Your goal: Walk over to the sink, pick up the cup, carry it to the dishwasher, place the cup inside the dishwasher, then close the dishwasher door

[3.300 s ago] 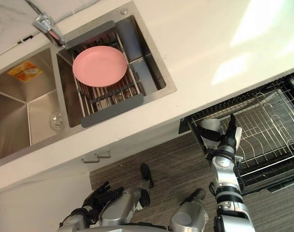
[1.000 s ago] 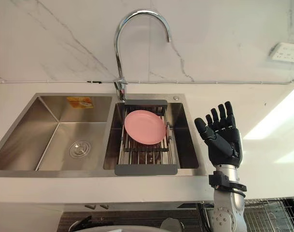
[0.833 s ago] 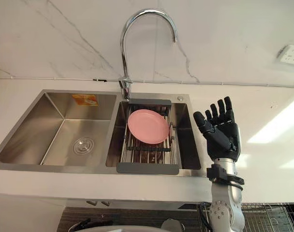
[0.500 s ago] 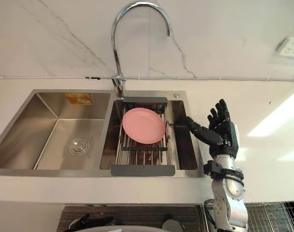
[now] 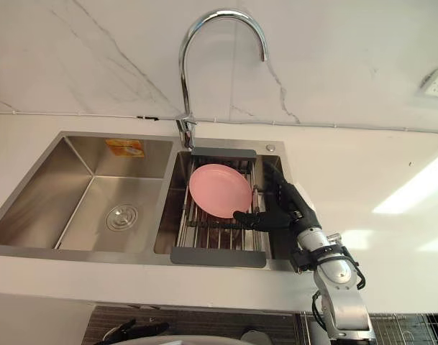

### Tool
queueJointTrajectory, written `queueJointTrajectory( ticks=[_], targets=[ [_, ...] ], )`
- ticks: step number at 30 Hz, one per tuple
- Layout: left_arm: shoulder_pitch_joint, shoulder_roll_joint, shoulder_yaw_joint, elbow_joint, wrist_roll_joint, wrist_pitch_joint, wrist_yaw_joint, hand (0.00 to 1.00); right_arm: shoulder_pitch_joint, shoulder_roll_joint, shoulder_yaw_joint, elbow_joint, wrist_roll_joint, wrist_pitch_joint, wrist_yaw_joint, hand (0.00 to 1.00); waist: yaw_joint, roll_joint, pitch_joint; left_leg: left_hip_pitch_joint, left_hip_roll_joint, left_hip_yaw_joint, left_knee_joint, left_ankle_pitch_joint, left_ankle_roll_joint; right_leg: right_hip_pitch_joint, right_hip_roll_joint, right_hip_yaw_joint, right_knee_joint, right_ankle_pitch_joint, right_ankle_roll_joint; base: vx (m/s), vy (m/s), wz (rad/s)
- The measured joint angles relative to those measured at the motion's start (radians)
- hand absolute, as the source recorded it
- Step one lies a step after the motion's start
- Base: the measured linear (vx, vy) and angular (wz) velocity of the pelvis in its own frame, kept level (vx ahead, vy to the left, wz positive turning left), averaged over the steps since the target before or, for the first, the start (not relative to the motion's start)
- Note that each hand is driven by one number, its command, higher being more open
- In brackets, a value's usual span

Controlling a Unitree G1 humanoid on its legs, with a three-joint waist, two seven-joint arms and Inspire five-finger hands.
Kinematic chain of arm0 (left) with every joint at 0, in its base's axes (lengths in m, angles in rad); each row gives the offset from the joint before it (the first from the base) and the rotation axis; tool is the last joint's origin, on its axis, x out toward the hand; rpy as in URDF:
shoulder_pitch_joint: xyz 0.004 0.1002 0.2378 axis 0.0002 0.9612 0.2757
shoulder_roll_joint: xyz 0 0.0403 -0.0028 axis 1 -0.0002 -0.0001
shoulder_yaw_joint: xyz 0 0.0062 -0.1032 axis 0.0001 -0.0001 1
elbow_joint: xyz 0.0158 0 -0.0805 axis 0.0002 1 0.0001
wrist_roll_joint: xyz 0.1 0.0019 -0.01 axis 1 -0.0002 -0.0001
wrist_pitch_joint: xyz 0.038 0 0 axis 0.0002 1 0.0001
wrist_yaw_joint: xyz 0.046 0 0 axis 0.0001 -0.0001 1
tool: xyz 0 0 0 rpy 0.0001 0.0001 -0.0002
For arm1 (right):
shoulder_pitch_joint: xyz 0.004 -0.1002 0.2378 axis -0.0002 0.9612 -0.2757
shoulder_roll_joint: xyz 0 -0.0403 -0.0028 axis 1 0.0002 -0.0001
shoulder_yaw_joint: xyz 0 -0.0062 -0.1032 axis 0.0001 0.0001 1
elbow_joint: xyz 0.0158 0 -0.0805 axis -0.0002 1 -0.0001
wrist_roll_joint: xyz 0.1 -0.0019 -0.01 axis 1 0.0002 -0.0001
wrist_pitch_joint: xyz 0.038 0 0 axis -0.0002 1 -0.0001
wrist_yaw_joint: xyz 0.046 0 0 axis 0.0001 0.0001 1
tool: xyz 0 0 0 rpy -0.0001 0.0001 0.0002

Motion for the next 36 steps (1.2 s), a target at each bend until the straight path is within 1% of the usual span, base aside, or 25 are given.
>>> queueJointTrajectory(
  ticks=[8, 12, 14, 17, 18, 19, 21, 25, 30, 36],
  targets=[
    [0.000, 0.005, 0.000, -0.001, 0.000, 0.005, -0.001, 1.00, -0.075, -0.001, 0.093, 0.019, -0.143, 0.002, 0.010, 1.00, 0.012, -0.011, -0.007, 0.011, -0.007, -0.017, -0.020, 0.012, -0.006, 0.017, -0.003, -0.022, -0.008, 0.001, 0.001, -0.01, -0.004, 0.08],
    [0.005, 0.012, 0.000, -0.006, 0.001, 0.017, -0.001, 1.00, -0.110, 0.000, 0.157, 0.067, -0.224, 0.002, -0.002, 1.00, 0.012, -0.023, -0.013, 0.028, -0.009, -0.025, -0.052, 0.036, -0.038, 0.025, -0.003, -0.034, -0.006, 0.000, 0.002, -0.05, -0.020, 0.09],
    [0.006, 0.013, 0.000, -0.008, 0.006, 0.019, -0.001, 1.00, -0.119, -0.001, 0.176, 0.070, -0.252, 0.002, -0.002, 1.00, 0.012, -0.024, -0.014, 0.030, -0.009, -0.033, -0.064, 0.046, -0.042, 0.025, -0.003, -0.042, -0.004, 0.000, 0.003, -0.06, -0.030, 0.12],
    [0.009, 0.011, 0.000, -0.020, 0.042, 0.015, 0.000, 1.00, -0.148, -0.001, 0.207, 0.078, -0.278, 0.012, 0.002, 1.00, 0.014, -0.025, -0.015, 0.032, -0.009, -0.036, -0.080, 0.058, -0.037, 0.023, -0.001, -0.045, -0.002, 0.000, 0.002, -0.06, -0.015, 0.06],
    [0.009, 0.011, 0.000, -0.022, 0.050, 0.015, 0.000, 1.00, -0.163, -0.002, 0.216, 0.087, -0.289, 0.015, 0.006, 1.00, 0.015, -0.026, -0.016, 0.032, -0.009, -0.035, -0.088, 0.058, -0.033, 0.022, 0.000, -0.046, -0.002, 0.000, 0.000, -0.06, -0.005, 0.05],
    [0.009, 0.013, -0.001, -0.026, 0.050, 0.019, -0.001, 1.00, -0.173, -0.002, 0.228, 0.093, -0.313, 0.023, 0.013, 1.00, 0.016, -0.028, -0.016, 0.033, -0.010, -0.034, -0.091, 0.065, -0.021, 0.022, 0.000, -0.050, -0.001, 0.001, 0.001, -0.05, -0.002, 0.05],
    [0.011, 0.014, -0.001, -0.034, 0.050, 0.023, -0.001, 1.00, -0.182, -0.002, 0.240, 0.105, -0.320, 0.032, 0.017, 1.00, 0.022, -0.029, -0.017, 0.033, -0.011, -0.035, -0.091, 0.069, -0.017, 0.022, -0.001, -0.050, 0.000, 0.001, 0.001, -0.01, 0.002, 0.02],
    [0.011, 0.014, -0.001, -0.048, 0.049, 0.035, -0.001, 1.00, -0.199, -0.001, 0.274, 0.134, -0.354, 0.054, 0.017, 1.00, 0.032, -0.029, -0.017, 0.032, -0.011, -0.037, -0.092, 0.072, -0.019, 0.022, -0.002, -0.052, -0.001, 0.001, 0.001, 0.00, 0.000, 0.00],
    [0.012, 0.013, -0.001, -0.050, 0.050, 0.035, -0.002, 1.00, -0.239, 0.000, 0.303, 0.184, -0.406, 0.084, -0.006, 1.00, 0.034, -0.029, -0.017, 0.032, -0.012, -0.041, -0.097, 0.075, -0.028, 0.022, -0.002, -0.058, -0.001, 0.000, 0.002, 0.00, 0.000, 0.00],
    [0.015, 0.013, -0.001, -0.057, 0.050, 0.037, -0.002, 1.00, -0.269, 0.019, 0.313, 0.228, -0.499, 0.095, -0.046, 1.00, 0.036, -0.029, -0.016, 0.032, -0.012, -0.043, -0.100, 0.076, -0.031, 0.022, -0.003, -0.062, -0.001, 0.000, 0.002, 0.00, 0.000, 0.00]
  ],
)
